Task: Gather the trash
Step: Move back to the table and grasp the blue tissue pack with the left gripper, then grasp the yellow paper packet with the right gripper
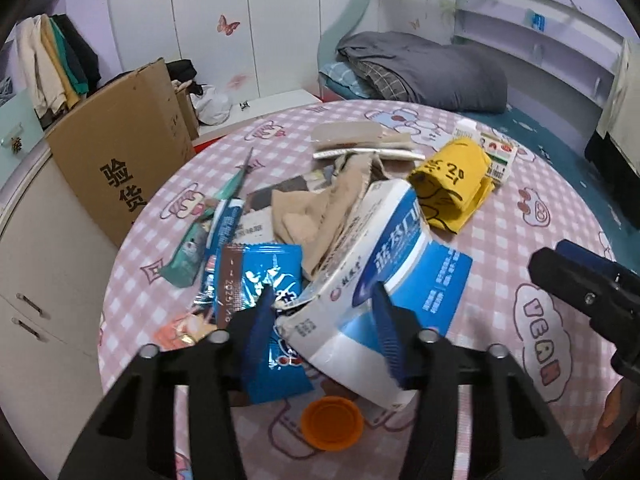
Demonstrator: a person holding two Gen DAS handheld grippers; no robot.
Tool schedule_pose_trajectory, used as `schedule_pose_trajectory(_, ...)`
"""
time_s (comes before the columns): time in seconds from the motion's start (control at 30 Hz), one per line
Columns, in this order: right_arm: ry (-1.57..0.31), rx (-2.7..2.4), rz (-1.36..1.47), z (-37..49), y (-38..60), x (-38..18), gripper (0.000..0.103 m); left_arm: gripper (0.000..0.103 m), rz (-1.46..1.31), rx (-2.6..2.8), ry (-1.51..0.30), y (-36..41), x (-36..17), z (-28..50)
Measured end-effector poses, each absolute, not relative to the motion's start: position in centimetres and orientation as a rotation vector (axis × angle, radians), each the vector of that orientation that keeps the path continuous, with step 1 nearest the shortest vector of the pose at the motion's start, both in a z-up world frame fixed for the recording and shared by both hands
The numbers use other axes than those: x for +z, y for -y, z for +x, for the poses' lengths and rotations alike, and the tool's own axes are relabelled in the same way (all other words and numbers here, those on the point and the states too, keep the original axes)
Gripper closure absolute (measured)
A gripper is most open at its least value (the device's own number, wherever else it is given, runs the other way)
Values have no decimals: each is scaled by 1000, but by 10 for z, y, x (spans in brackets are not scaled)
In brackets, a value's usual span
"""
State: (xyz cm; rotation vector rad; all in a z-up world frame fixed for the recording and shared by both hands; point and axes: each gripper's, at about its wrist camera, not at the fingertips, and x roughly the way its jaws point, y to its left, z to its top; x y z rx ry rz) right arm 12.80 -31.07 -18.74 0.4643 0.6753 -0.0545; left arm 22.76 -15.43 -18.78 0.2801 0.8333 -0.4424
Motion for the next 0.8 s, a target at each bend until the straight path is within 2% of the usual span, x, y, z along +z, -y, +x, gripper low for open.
schedule_pose_trajectory(0.2,-675,-50,468,130,313,-188,26,84,231,-487,-836,150,-186,220)
schedule_pose_trajectory(0.3,-659,-52,477,124,318,-184,26,91,156,-525,-831,142,-178,209)
schedule_pose_trajectory(0.5,-623,-55,499,119,327,-173,26,92,1,-572,-816,125,-164,193)
schedule_pose_trajectory(0.8,-635,-61,578,152,333,-173,26,93,-125,-448,-673,95,-121,185)
